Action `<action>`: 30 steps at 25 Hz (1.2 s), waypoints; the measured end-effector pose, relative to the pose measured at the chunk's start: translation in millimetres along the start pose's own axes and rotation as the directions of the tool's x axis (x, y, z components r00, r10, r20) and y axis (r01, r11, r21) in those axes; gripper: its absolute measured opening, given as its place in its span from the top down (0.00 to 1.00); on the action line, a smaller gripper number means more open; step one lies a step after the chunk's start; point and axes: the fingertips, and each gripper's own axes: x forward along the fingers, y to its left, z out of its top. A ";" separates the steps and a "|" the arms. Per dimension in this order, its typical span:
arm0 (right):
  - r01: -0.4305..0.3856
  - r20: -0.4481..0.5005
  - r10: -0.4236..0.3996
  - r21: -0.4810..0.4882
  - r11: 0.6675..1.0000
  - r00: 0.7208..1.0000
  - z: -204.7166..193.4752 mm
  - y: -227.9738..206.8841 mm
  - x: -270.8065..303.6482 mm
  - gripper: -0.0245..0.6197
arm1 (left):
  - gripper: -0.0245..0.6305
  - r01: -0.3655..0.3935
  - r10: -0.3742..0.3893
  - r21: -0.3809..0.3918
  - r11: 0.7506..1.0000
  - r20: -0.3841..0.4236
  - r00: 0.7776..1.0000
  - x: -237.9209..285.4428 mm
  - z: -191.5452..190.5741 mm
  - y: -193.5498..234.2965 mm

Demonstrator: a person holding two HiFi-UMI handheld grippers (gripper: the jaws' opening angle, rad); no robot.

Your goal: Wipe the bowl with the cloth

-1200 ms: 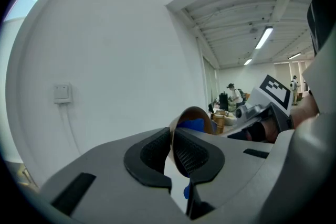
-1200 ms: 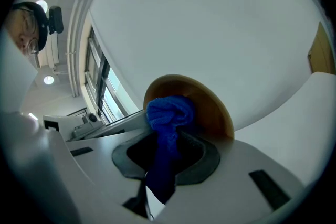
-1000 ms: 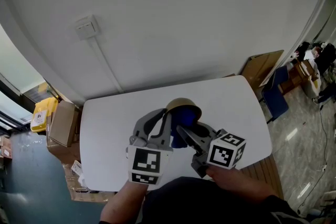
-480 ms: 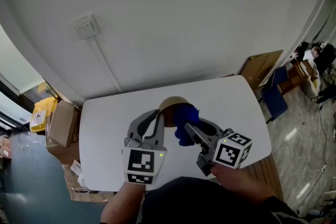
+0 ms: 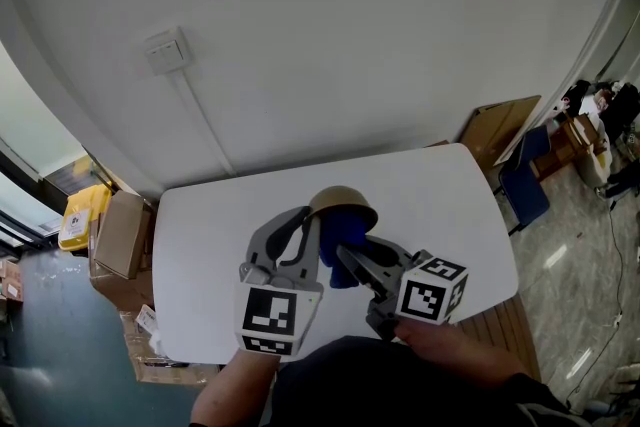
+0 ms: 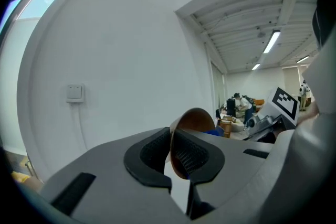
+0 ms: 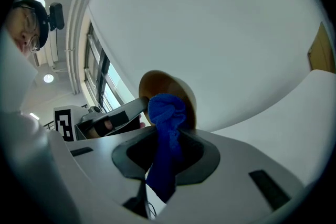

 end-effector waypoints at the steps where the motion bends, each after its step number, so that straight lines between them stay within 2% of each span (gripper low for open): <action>1: -0.011 -0.008 0.011 0.005 1.000 1.000 -2.8 2.9 3.0 0.85 | 0.91 0.010 -0.010 0.009 1.000 -0.001 1.000 1.4 0.4 -5.0; 8: -0.050 0.023 0.050 0.018 0.999 0.998 7.0 11.9 9.4 0.85 | 0.91 0.050 -0.049 0.054 0.997 -0.024 0.999 6.4 -5.8 -26.3; 13: -0.055 0.077 0.051 0.040 0.998 0.996 18.8 10.5 5.4 0.85 | 0.93 0.041 -0.036 0.100 0.994 -0.046 0.998 10.2 -12.2 -25.7; 16: -0.063 0.115 0.060 0.016 0.998 0.992 34.1 12.9 -0.9 0.85 | 0.93 0.038 -0.031 0.112 0.993 -0.067 0.997 10.8 -20.0 -25.5; 21: -0.070 0.148 0.065 0.028 0.997 0.987 43.5 14.7 -8.1 0.85 | 0.93 -0.001 0.016 0.201 0.980 -0.076 0.997 9.8 -21.9 -23.5; 30: -0.037 0.179 0.026 0.057 0.998 0.983 45.2 5.6 -14.8 0.85 | 0.93 -0.094 0.092 0.142 0.985 0.017 0.996 -4.5 7.5 11.0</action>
